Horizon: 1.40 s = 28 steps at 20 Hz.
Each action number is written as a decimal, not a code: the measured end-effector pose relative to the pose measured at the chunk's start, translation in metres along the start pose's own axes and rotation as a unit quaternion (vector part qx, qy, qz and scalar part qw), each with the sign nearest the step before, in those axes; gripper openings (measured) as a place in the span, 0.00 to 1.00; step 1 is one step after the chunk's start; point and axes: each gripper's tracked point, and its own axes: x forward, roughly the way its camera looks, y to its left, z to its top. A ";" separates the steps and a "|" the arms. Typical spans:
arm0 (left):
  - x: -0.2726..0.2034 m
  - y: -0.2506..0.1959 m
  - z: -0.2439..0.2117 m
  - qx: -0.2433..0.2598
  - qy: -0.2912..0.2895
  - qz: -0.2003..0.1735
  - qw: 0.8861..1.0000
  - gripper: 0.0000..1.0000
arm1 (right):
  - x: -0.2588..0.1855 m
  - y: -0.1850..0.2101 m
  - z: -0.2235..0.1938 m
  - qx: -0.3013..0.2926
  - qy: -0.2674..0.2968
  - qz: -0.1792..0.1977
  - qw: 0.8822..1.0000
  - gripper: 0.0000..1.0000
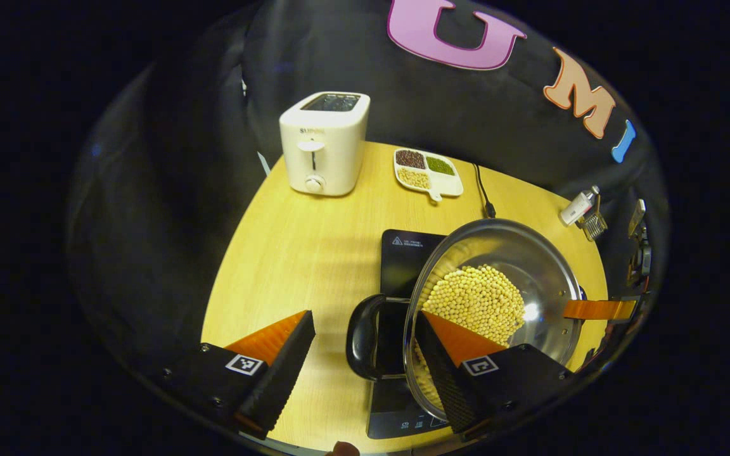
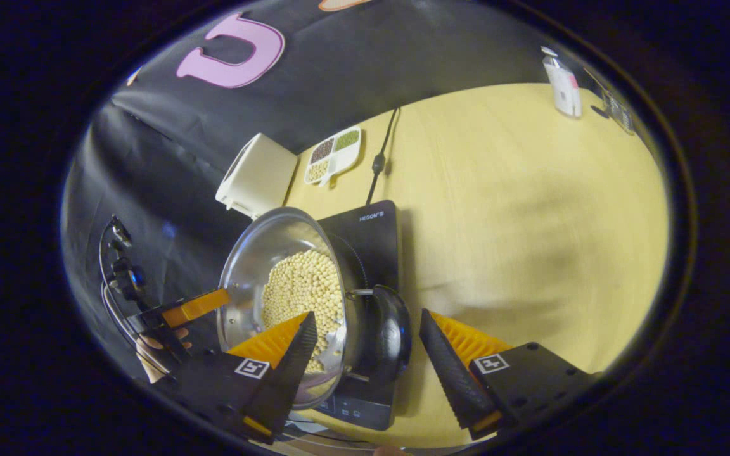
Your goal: First push the handle of the pot to place it horizontally, then grasp the pot with both hands and set it on the induction cooktop.
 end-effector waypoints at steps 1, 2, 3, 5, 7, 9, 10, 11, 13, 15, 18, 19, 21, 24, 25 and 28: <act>-0.009 0.000 0.002 0.001 -0.013 0.009 1.000 0.98 | -0.010 -0.001 0.003 -0.005 -0.010 -0.003 1.000 1.00; -0.017 -0.002 0.004 -0.001 -0.024 0.016 1.000 0.98 | -0.019 -0.004 0.006 -0.011 -0.021 -0.005 1.000 1.00; -0.026 -0.007 0.002 -0.002 -0.030 0.020 0.999 0.98 | -0.031 -0.007 0.008 -0.015 -0.031 -0.008 0.999 1.00; -0.045 -0.023 0.000 -0.001 -0.041 0.024 0.999 0.98 | -0.055 -0.013 0.013 -0.017 -0.052 -0.010 0.998 1.00; -0.061 -0.048 -0.003 0.001 -0.053 0.027 0.998 0.98 | -0.080 -0.021 0.017 -0.021 -0.070 -0.004 0.997 0.93; -0.080 -0.081 -0.007 0.000 -0.067 0.027 0.997 0.98 | -0.107 -0.034 0.018 -0.032 -0.086 -0.001 0.996 1.00; -0.086 -0.099 -0.009 -0.002 -0.074 0.028 0.997 0.98 | -0.121 -0.041 0.018 -0.035 -0.090 0.003 0.995 1.00; -0.093 -0.118 -0.013 -0.005 -0.080 0.029 0.996 0.98 | -0.138 -0.049 0.017 -0.036 -0.094 0.008 0.995 0.92; -0.108 -0.158 -0.019 -0.009 -0.092 0.029 0.995 0.98 | -0.167 -0.064 0.019 -0.043 -0.106 0.016 0.993 1.00; -0.126 -0.198 -0.024 -0.014 -0.107 0.022 0.994 0.98 | -0.197 -0.080 0.024 -0.063 -0.118 0.016 0.991 1.00; -0.155 -0.249 -0.020 -0.014 -0.144 0.018 0.989 0.98 | -0.246 -0.099 0.043 -0.102 -0.155 0.014 0.983 1.00; -0.163 -0.265 -0.016 -0.011 -0.158 0.019 0.987 0.97 | -0.262 -0.102 0.048 -0.112 -0.169 0.014 0.979 1.00; -0.181 -0.293 -0.002 0.003 -0.192 0.026 0.981 0.98 | -0.291 -0.107 0.065 -0.124 -0.201 0.015 0.972 1.00; -0.207 -0.339 0.025 0.028 -0.245 0.030 0.969 0.97 | -0.326 -0.108 0.086 -0.141 -0.249 0.015 0.958 0.92; -0.216 -0.353 0.036 0.034 -0.263 0.028 0.964 0.98 | -0.336 -0.108 0.094 -0.150 -0.268 0.012 0.952 0.92; -0.246 -0.390 0.070 0.042 -0.326 0.026 0.944 0.97 | -0.372 -0.103 0.113 -0.168 -0.320 0.007 0.932 0.92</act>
